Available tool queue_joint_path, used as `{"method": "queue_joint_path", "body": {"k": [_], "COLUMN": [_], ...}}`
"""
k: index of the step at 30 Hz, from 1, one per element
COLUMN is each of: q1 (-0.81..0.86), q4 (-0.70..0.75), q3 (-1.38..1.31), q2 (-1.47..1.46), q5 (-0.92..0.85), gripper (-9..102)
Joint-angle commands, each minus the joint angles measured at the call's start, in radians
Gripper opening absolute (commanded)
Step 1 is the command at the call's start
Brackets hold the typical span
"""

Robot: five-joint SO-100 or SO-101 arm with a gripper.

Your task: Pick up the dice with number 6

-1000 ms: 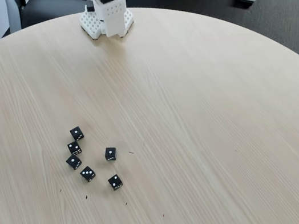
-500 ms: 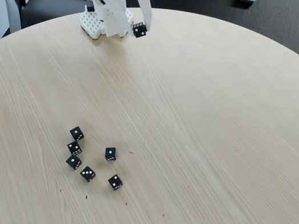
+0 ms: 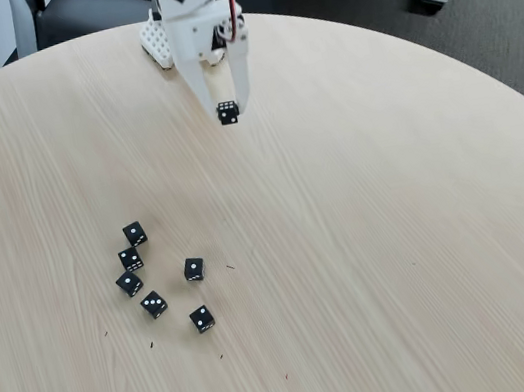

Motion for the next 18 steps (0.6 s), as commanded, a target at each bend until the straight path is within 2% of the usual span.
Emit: {"method": "queue_joint_path", "body": {"k": [1, 9, 18], "q1": [0.011, 0.011, 0.012], "q4": [-0.015, -0.003, -0.008], "q3": [0.0, 0.04, 0.242], "q2": [0.008, 0.014, 0.29], "q5": [0.021, 0.023, -0.055], "gripper": [0, 0, 0]}}
